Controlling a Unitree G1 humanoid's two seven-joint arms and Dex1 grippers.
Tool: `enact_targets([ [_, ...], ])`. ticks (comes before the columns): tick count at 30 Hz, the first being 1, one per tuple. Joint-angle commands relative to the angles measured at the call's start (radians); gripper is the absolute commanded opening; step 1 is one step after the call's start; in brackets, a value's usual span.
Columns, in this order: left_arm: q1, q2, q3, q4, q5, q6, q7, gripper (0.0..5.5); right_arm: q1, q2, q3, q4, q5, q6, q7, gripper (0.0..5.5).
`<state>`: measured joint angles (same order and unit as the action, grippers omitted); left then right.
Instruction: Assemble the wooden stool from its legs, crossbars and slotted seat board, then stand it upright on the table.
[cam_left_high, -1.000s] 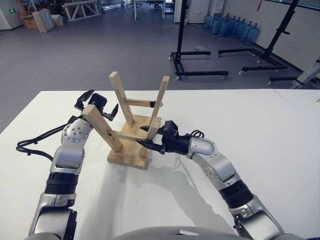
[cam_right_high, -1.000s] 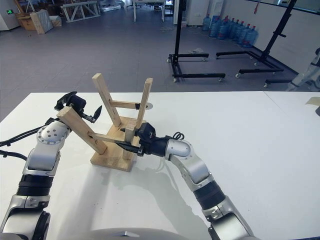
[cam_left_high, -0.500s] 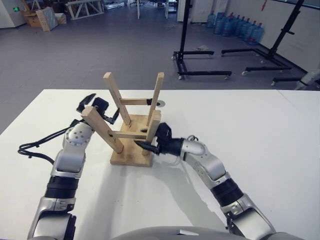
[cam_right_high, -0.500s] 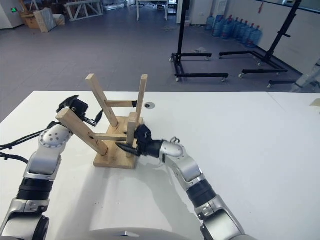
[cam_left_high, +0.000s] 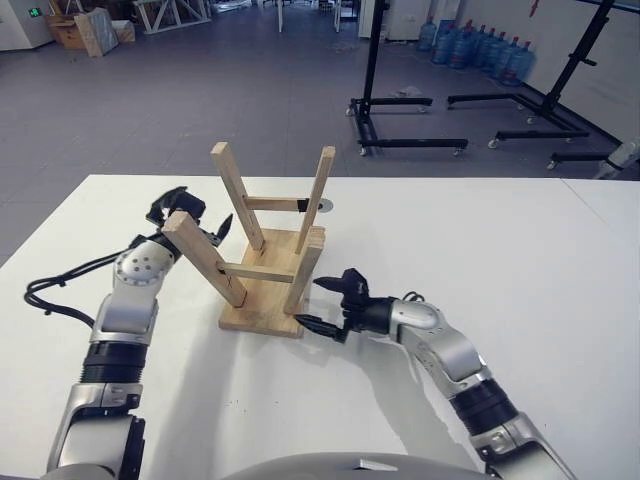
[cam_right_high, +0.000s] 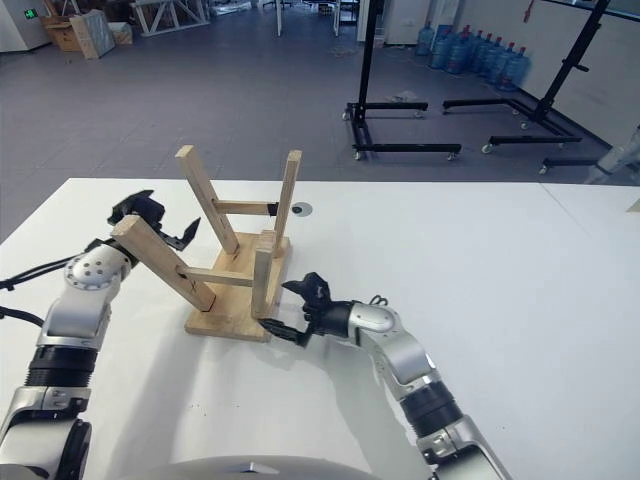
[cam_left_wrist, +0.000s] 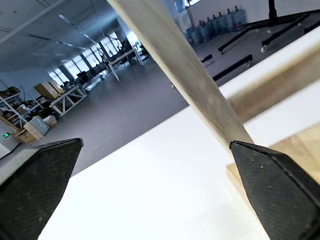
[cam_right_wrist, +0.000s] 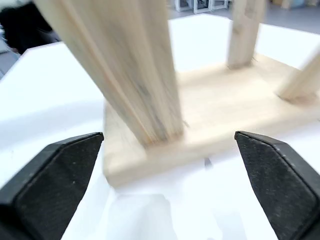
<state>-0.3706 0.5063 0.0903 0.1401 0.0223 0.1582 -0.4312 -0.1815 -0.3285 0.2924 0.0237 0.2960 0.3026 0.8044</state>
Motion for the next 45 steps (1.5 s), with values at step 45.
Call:
enact_targets([
  [45, -0.074, 0.113, 0.018, -0.132, -0.553, 0.383, -0.406, 5.4, -0.056, 0.232, 0.129, -0.376, -0.011, 0.306, -0.309, 4.84],
])
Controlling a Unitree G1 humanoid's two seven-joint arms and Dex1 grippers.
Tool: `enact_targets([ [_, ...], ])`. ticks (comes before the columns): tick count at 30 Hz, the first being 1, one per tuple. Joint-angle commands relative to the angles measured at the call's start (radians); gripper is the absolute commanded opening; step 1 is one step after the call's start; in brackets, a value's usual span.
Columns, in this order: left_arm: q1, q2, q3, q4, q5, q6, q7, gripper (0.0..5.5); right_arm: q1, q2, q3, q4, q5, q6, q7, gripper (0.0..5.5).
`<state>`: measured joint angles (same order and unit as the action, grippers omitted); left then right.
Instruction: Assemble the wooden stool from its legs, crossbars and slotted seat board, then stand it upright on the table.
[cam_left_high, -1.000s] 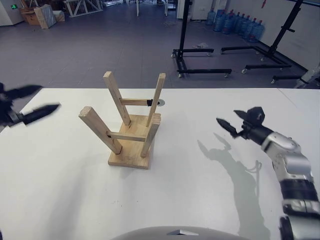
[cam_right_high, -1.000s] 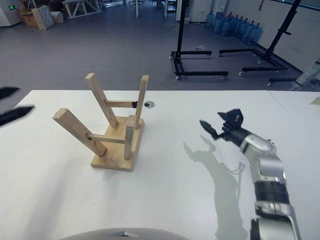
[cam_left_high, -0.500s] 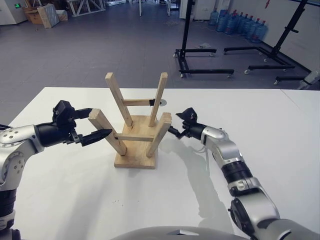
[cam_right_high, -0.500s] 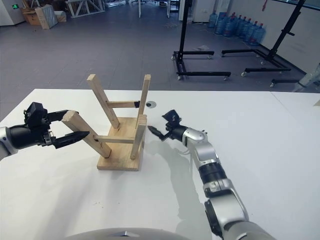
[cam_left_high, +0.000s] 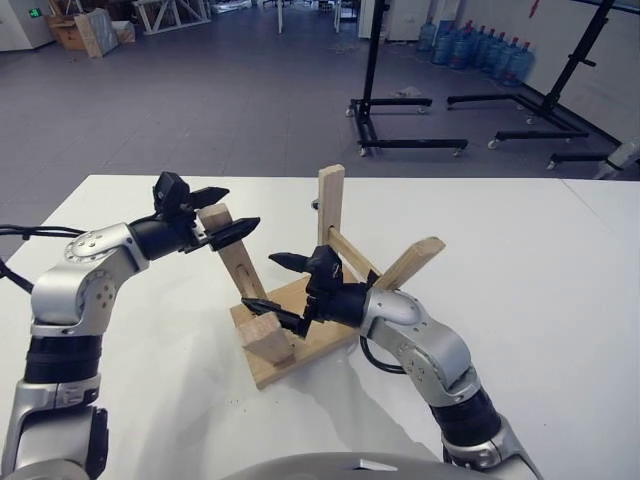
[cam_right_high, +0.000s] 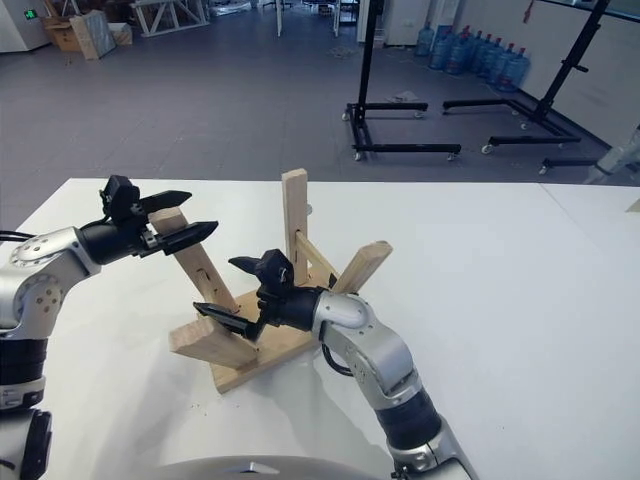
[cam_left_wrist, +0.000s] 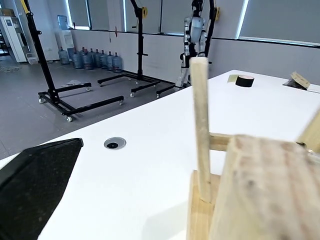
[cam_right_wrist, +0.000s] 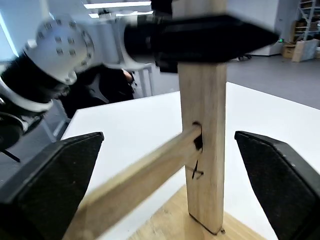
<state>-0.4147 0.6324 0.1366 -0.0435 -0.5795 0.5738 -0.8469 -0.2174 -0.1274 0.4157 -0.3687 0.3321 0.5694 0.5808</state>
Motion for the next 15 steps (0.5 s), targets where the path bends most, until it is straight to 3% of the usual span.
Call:
enact_targets([
  [1, -0.037, -0.02, -0.038, 0.068, 0.056, -0.042, 0.002, 5.4, -0.023, 0.046, -0.012, 0.005, -0.049, 0.047, -0.119, 4.84],
  [8, -0.203, -0.107, -0.103, 0.312, 0.132, -0.156, -0.052, 5.4, 0.029, 0.103, -0.21, -0.071, -0.067, -0.018, -0.331, 4.84],
  [15, -0.256, -0.139, -0.108, 0.39, 0.129, -0.2, -0.158, 5.4, -0.325, 0.223, -0.265, -0.202, 0.049, 0.146, -0.426, 4.84],
])
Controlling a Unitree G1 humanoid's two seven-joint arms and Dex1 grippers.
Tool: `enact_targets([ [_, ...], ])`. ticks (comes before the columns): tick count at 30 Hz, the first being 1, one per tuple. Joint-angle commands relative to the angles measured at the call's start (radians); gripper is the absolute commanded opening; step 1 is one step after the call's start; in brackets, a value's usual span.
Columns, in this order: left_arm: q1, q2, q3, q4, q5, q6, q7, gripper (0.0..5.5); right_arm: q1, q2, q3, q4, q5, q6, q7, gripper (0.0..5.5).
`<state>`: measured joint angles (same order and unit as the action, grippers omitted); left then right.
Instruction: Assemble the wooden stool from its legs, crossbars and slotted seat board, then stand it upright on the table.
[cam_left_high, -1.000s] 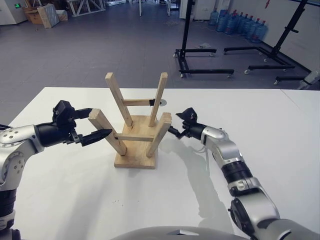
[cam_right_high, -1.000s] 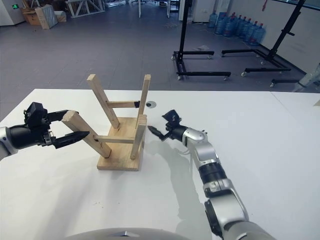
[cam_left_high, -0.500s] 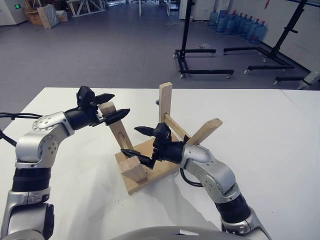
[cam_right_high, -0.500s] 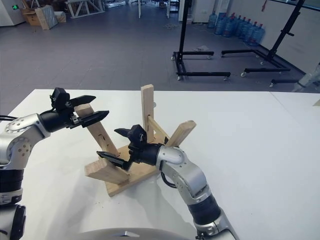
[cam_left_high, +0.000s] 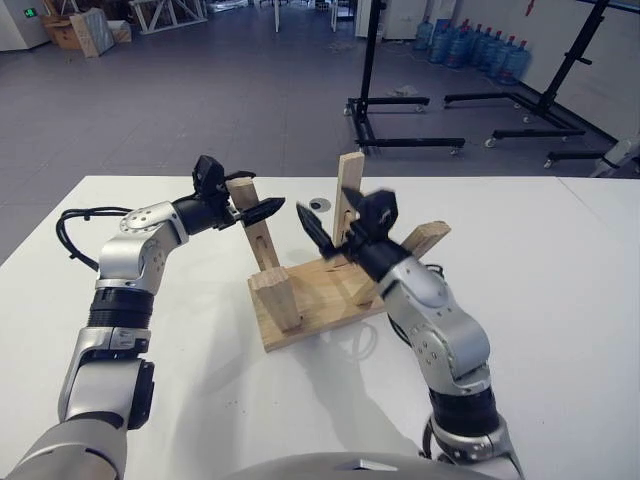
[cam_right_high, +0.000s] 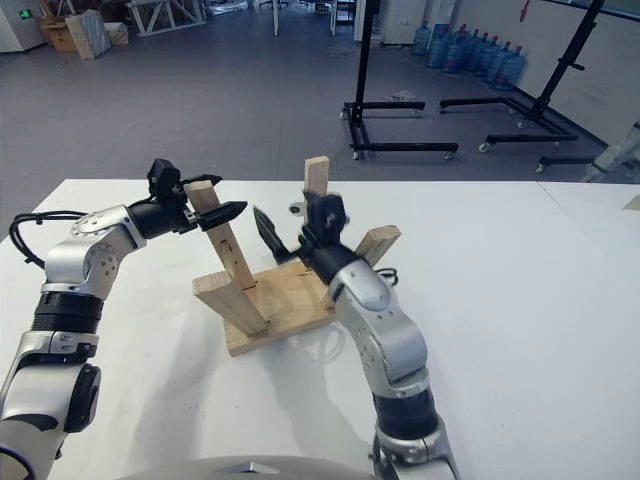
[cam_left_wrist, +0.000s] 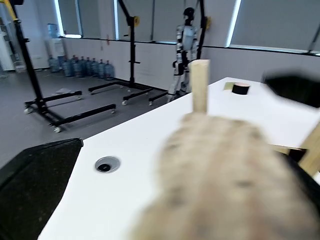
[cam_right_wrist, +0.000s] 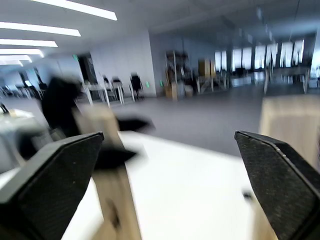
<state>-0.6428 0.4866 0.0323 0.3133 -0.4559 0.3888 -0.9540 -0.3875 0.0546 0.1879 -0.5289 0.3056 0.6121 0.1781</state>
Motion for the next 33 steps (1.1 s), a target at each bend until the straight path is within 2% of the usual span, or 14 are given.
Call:
enact_targets([
  [1, -0.038, 0.006, -0.008, 0.055, 0.013, -0.024, -0.068, 5.4, -0.22, 0.053, -0.073, -0.049, 0.114, 0.145, -0.039, 4.84],
  [2, -0.059, 0.0, -0.013, 0.092, 0.025, -0.04, -0.079, 5.4, -0.299, 0.052, -0.124, -0.05, 0.155, 0.189, -0.056, 4.84],
  [5, -0.132, -0.023, -0.021, 0.204, 0.051, -0.084, -0.112, 5.4, -0.459, -0.096, -0.212, -0.026, 0.172, 0.351, -0.043, 4.84],
  [8, -0.227, -0.047, -0.019, 0.327, 0.072, -0.133, -0.142, 5.4, -0.443, -0.321, -0.219, 0.036, 0.12, 0.33, 0.088, 4.84],
  [10, -0.314, -0.076, -0.014, 0.437, 0.079, -0.16, -0.175, 5.4, -0.404, -0.438, -0.27, 0.145, 0.118, 0.27, 0.188, 4.84],
  [15, -0.496, -0.144, -0.014, 0.686, 0.116, -0.223, -0.276, 5.4, -0.471, -0.682, -0.48, 0.406, 0.214, 0.184, 0.441, 4.84],
  [20, -0.58, -0.131, 0.011, 0.782, 0.138, -0.244, -0.349, 5.4, -0.475, -0.849, -0.6, 0.664, 0.299, 0.088, 0.701, 4.84],
  [25, -0.652, 0.014, 0.077, 0.66, 0.107, -0.226, -0.395, 5.4, -0.323, -0.898, -0.64, 0.775, 0.299, -0.028, 0.844, 4.84],
  [28, -0.688, 0.163, 0.165, 0.539, 0.026, -0.075, -0.418, 5.4, -0.241, -0.96, -0.633, 0.836, 0.286, -0.07, 0.965, 4.84],
  [29, -0.613, 0.262, 0.174, 0.438, 0.013, -0.017, -0.481, 5.4, -0.153, -0.996, -0.622, 0.848, 0.265, -0.103, 1.047, 4.84],
  [30, -0.445, 0.388, 0.174, 0.302, -0.015, 0.046, -0.564, 5.4, -0.041, -1.028, -0.626, 0.854, 0.248, -0.139, 1.126, 4.84],
  [32, -0.009, 0.589, 0.184, 0.057, -0.092, 0.1, -0.651, 5.4, 0.214, -1.072, -0.683, 0.858, 0.215, -0.201, 1.246, 4.84],
  [33, 0.204, 0.644, 0.214, -0.042, -0.143, 0.128, -0.66, 5.4, 0.328, -1.077, -0.722, 0.86, 0.202, -0.237, 1.291, 4.84],
])
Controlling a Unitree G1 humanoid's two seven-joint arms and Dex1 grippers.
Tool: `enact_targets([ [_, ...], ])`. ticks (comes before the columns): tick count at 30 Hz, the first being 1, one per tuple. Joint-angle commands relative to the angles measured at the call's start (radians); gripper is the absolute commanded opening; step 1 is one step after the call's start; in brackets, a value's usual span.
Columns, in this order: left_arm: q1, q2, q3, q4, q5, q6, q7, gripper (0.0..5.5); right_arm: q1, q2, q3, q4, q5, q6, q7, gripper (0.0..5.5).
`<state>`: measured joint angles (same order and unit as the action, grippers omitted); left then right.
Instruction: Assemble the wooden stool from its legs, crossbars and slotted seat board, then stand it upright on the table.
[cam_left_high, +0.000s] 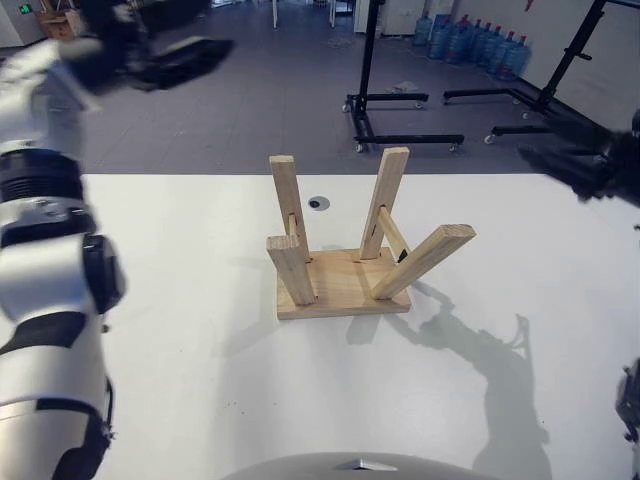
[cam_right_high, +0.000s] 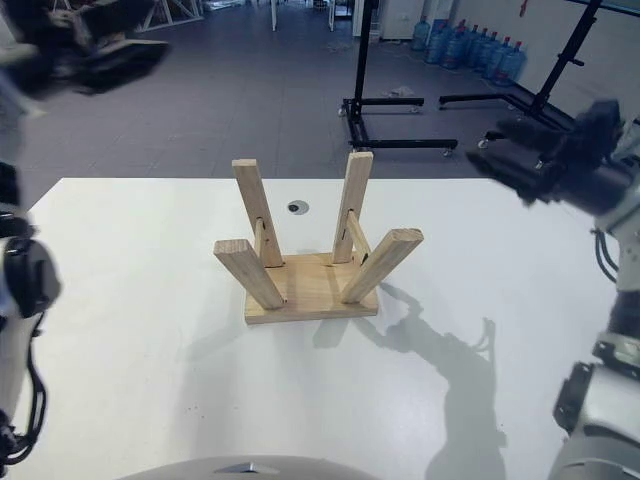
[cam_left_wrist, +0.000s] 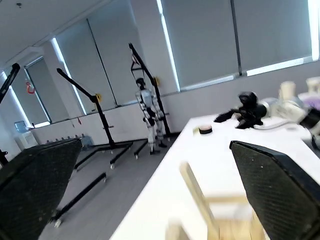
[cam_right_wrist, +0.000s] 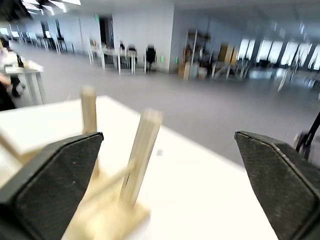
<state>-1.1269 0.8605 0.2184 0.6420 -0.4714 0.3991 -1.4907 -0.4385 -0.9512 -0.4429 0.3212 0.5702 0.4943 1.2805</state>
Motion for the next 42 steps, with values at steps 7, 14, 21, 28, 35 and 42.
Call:
enact_targets([
  [7, 1.154, -0.028, 0.044, -1.037, -0.289, 0.219, 0.099, 5.4, 0.528, 0.111, 0.03, -0.308, 0.029, -0.137, 0.18, 4.84],
  [14, 1.012, -0.162, -0.049, -1.071, -0.252, 0.208, 0.355, 5.4, 0.308, 0.213, 0.086, -0.384, 0.115, -0.075, 0.009, 4.84],
  [21, 0.869, -0.216, -0.111, -0.98, -0.235, 0.188, 0.44, 5.4, 0.235, 0.231, 0.171, -0.359, 0.112, -0.083, 0.007, 4.84],
  [28, 0.867, -0.275, -0.227, -0.94, -0.2, 0.151, 0.422, 5.4, 0.188, 0.265, 0.248, -0.32, 0.078, -0.11, -0.006, 4.84],
  [35, 0.828, -0.32, -0.244, -0.851, -0.218, 0.157, 0.42, 4.51, 0.178, 0.287, 0.268, -0.305, 0.073, -0.114, -0.036, 3.97],
  [42, 0.81, -0.311, -0.23, -0.854, -0.278, 0.224, 0.409, 3.45, 0.201, 0.278, 0.261, -0.332, 0.112, -0.036, -0.052, 2.71],
])
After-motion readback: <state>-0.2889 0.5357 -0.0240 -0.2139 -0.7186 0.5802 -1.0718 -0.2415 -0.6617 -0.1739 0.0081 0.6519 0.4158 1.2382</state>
